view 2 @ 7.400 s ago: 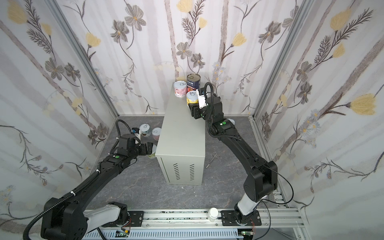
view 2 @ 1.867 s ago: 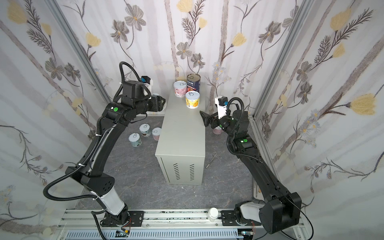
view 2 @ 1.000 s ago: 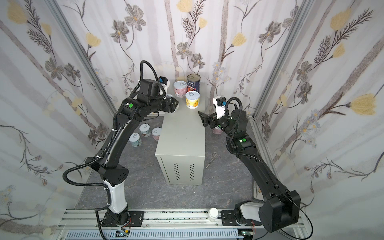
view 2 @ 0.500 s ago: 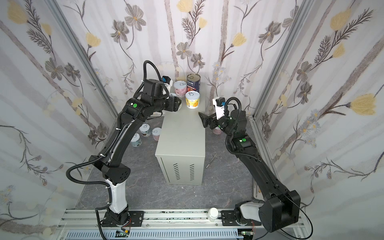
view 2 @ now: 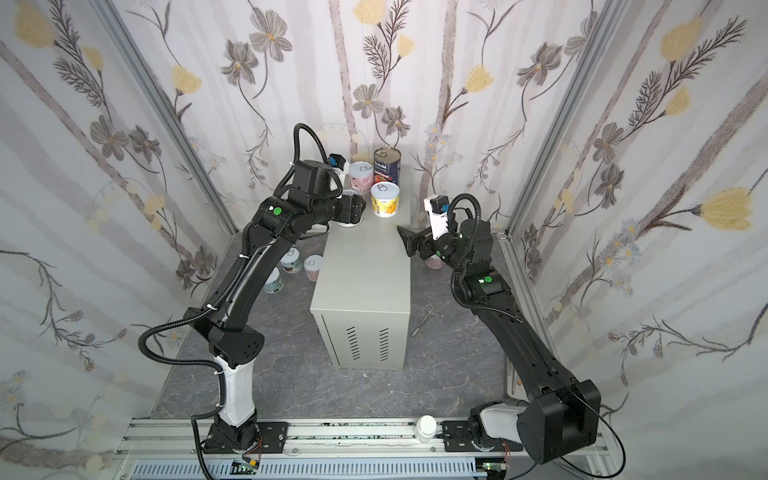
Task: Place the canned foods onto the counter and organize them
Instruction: 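Lower the green can onto the cabinet top beside the pink can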
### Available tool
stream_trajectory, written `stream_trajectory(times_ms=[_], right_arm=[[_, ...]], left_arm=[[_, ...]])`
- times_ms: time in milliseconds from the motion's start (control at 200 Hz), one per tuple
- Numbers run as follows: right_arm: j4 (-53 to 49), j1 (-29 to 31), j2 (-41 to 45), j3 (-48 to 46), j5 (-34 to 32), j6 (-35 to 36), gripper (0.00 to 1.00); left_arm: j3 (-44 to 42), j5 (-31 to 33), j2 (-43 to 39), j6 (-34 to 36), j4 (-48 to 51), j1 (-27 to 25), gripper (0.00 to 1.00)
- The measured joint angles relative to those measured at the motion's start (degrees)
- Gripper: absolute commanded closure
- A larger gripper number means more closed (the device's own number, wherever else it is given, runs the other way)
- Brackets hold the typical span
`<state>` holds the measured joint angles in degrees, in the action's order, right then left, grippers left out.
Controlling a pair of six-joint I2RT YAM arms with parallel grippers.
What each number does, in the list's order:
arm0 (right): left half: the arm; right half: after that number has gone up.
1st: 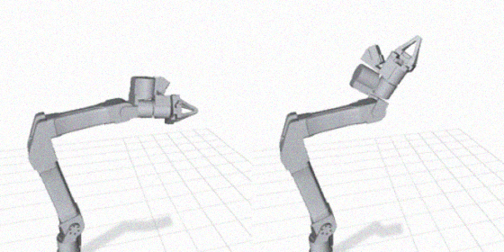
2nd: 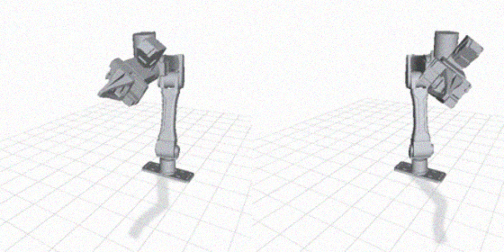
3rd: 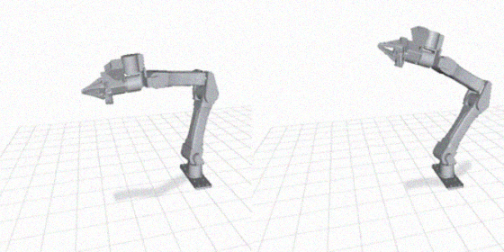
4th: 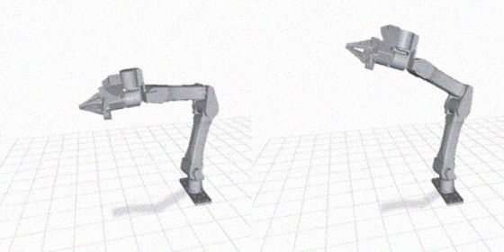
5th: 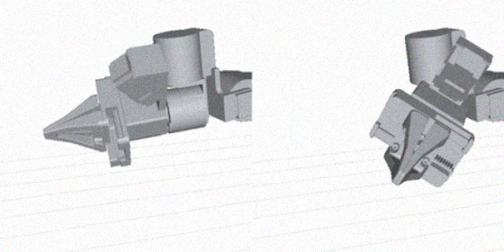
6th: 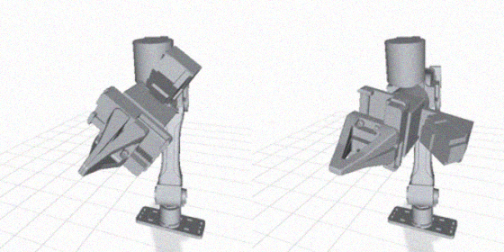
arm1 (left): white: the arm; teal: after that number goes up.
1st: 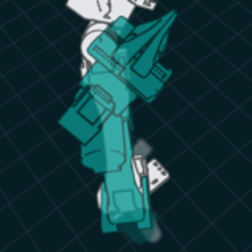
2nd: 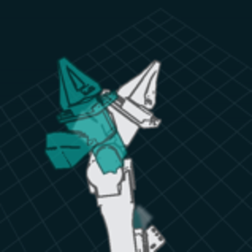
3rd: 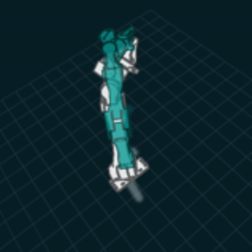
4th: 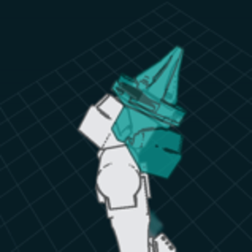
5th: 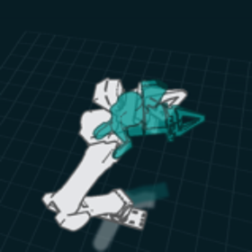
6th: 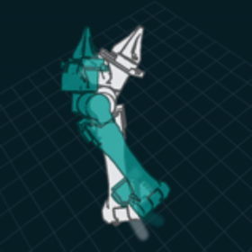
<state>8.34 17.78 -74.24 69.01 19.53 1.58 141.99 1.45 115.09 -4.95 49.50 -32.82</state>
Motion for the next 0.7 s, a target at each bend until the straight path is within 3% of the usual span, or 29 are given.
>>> stream_trajectory(times_ms=[275, 535, 700], right_arm=[[0.0, 0.0, 0.0, 0.0, 0.1, 0.2, 0.01], [0.5, 0.3, 0.0, 0.4, 1.4, 0.2, 0.01], [0.6, 1.7, -0.9, 1.6, 1.5, -0.1, 0.01]], left_arm=[[0.0, -0.1, -0.3, 0.0, -2.8, -0.1, 0.05], [-1.0, -0.2, -4.5, 2.1, -7.5, -0.3, 0.07], [-10.6, 0.3, -12.3, 5.3, -15.7, -0.3, 0.11]])
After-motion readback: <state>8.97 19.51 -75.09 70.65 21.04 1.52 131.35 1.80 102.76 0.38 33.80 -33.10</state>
